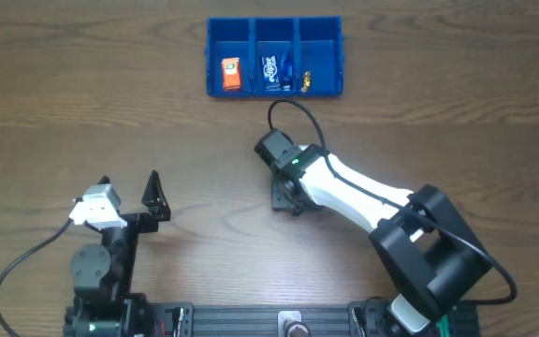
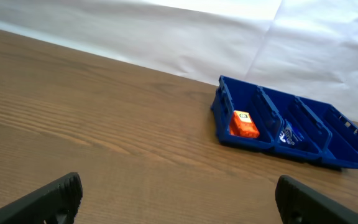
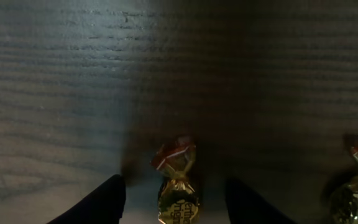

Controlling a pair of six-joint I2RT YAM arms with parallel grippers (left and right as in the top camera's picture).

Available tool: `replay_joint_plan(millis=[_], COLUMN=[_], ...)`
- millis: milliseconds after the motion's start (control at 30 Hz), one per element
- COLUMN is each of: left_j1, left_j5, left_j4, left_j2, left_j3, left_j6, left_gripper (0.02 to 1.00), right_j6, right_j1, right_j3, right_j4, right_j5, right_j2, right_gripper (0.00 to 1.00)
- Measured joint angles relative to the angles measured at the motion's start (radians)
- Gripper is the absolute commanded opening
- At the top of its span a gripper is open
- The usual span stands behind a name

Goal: Sort Candies Into Trays

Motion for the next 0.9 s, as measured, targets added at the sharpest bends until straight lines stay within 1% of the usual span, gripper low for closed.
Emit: replay_joint_plan(millis=[33, 100, 133, 200, 267, 300, 500, 567, 633, 700, 767, 900], left_j1=[0.0, 0.0, 0.0, 0.0, 0.0, 0.0, 0.0, 0.0, 0.0, 0.0, 0.0, 0.0], left_j5=[0.0, 0.0, 0.0, 0.0, 0.0, 0.0, 0.0, 0.0, 0.0, 0.0, 0.0, 0.0], left_j4=[0.0, 0.0, 0.0, 0.0, 0.0, 0.0, 0.0, 0.0, 0.0, 0.0, 0.0, 0.0], left_j2=[0.0, 0.0, 0.0, 0.0, 0.0, 0.0, 0.0, 0.0, 0.0, 0.0, 0.0, 0.0], left_j3=[0.0, 0.0, 0.0, 0.0, 0.0, 0.0, 0.0, 0.0, 0.0, 0.0, 0.0, 0.0], left_j6=[0.0, 0.0, 0.0, 0.0, 0.0, 0.0, 0.0, 0.0, 0.0, 0.0, 0.0, 0.0], left_gripper=[0.996, 0.998, 0.998, 0.998, 0.998, 0.998, 0.998, 0.996, 0.998, 0.998, 0.998, 0.998], right_j6=[0.0, 0.0, 0.002, 0.003, 0.004, 0.009, 0.017, 0.011, -0.003, -0.024, -0.062, -0.137], right_j1=[0.0, 0.0, 0.0, 0.0, 0.0, 0.0, 0.0, 0.0, -0.008, -0.034, -0.099, -0.233], right_j3=[0.0, 0.0, 0.0, 0.0, 0.0, 0.0, 0.004, 0.024, 0.084, 0.2, 0.379, 0.688], right_j4=[0.0, 0.001, 0.001, 0.004, 0.008, 0.011, 0.006, -0.034, -0.114, -0.212, -0.286, -0.313], right_j5=[0.001, 0.003, 0.005, 0.009, 0.012, 0.014, 0.014, 0.015, 0.032, 0.065, 0.107, 0.161], right_j2=[0.004, 0.01, 0.01, 0.011, 0.011, 0.011, 0.012, 0.015, 0.014, 0.014, 0.015, 0.054], right_gripper=[0.531, 0.472, 0.428, 0.294, 0.183, 0.161, 0.143, 0.143, 0.143, 0.143, 0.143, 0.15])
